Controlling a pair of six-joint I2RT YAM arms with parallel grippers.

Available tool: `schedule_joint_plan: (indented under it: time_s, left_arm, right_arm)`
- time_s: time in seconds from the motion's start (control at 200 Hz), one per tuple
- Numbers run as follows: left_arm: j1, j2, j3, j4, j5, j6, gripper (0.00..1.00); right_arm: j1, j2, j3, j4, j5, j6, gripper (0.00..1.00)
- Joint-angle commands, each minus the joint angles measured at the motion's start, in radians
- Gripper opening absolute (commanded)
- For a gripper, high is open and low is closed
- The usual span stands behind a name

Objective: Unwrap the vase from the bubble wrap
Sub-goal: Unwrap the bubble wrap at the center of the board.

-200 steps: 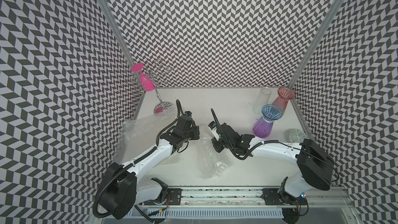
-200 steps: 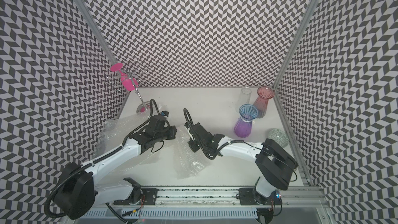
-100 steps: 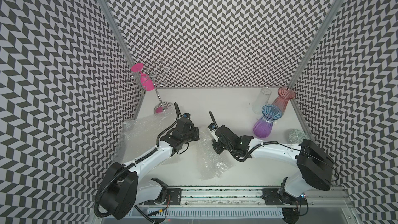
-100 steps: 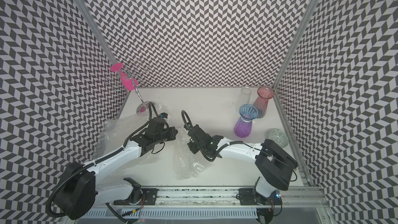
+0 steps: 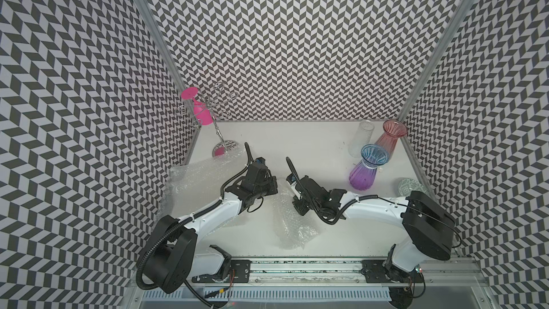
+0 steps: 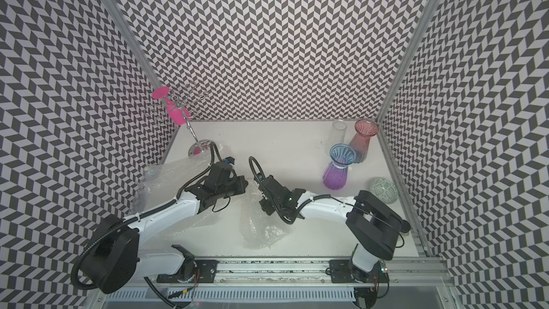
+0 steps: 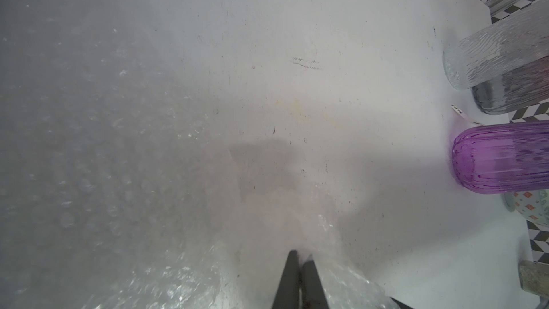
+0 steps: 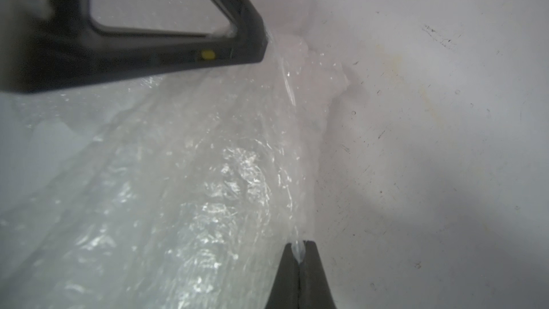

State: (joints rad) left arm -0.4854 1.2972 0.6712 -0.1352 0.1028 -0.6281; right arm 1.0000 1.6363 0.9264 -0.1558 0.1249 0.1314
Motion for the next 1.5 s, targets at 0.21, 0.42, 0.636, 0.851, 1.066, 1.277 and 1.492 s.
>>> schedule_joint_plan:
  time_s: [0.21,0.42,0.636,0.851,1.066,1.277,1.492]
  left_arm:
    - [0.129,-0.045,0.02,0.142,-0.012,-0.071,0.0]
    - [0.164,-0.054,-0.007,0.159,0.012,-0.09,0.0]
    - [0.202,-0.086,-0.042,0.154,0.037,-0.081,0.0]
    - [0.212,-0.089,-0.048,0.146,0.104,-0.001,0.0]
    - [0.119,-0.046,0.019,0.032,0.168,0.171,0.45]
    - [0.044,-0.027,0.067,-0.044,0.075,0.308,0.59]
    - [0.01,0.088,0.147,-0.102,0.091,0.446,0.62]
  right_arm:
    - [0.013,-0.008,-0.072,-0.112,-0.021,0.008,0.0]
    - [0.014,-0.031,-0.082,-0.122,0.002,0.018,0.0]
    - [0.014,-0.074,-0.083,-0.136,0.037,0.034,0.0]
    - [0.013,-0.117,-0.101,-0.11,0.033,0.037,0.0]
    - [0.014,-0.106,-0.09,-0.097,0.014,0.022,0.0]
    - [0.014,-0.087,-0.061,-0.098,0.001,0.012,0.0]
    - [0.013,-0.085,-0.062,-0.088,-0.005,0.017,0.0]
